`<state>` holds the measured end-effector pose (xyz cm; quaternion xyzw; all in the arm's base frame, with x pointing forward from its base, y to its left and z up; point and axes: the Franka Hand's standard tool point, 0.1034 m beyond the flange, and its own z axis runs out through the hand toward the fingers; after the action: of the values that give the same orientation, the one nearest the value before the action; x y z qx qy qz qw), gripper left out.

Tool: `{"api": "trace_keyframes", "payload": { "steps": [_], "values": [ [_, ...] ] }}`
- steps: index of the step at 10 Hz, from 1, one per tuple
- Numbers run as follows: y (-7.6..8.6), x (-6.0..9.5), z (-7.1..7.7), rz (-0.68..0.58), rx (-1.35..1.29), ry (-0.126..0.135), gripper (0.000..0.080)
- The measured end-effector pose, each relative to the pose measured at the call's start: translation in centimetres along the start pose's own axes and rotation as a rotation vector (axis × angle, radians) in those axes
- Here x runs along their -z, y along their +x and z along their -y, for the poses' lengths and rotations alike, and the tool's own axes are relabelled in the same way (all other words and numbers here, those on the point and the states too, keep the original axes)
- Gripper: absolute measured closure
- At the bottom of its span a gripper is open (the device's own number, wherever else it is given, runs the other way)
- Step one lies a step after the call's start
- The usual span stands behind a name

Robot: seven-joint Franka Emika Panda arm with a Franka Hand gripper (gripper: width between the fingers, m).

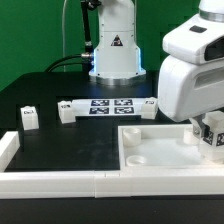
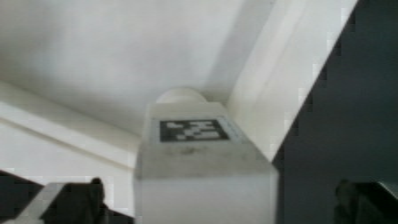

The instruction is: Assemble one leg

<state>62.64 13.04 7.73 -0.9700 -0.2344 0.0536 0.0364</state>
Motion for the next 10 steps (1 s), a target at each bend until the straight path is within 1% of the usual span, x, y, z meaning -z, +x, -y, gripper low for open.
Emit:
{"api": "trace_keyframes", "payload": {
  "steps": [2, 3, 4, 5, 6, 10],
  "values": [
    [-0.23, -0.31, -0.28, -0.004, 0.006, -0.001, 0.0150],
    [-0.27, -0.36, -0.35, -0.003, 0.005, 0.000, 0.0189],
    [-0.27, -0.40, -0.33, -0.002, 0.005, 0.000, 0.0189],
    [-0.28, -0.43, -0.33, -0.002, 0.005, 0.000, 0.0357],
    [-0.29, -0.43, -0.40, -0.002, 0.005, -0.001, 0.0505],
    [-0.31, -0.47, -0.49, -0.003, -0.066, 0.001, 0.0505]
  ]
}}
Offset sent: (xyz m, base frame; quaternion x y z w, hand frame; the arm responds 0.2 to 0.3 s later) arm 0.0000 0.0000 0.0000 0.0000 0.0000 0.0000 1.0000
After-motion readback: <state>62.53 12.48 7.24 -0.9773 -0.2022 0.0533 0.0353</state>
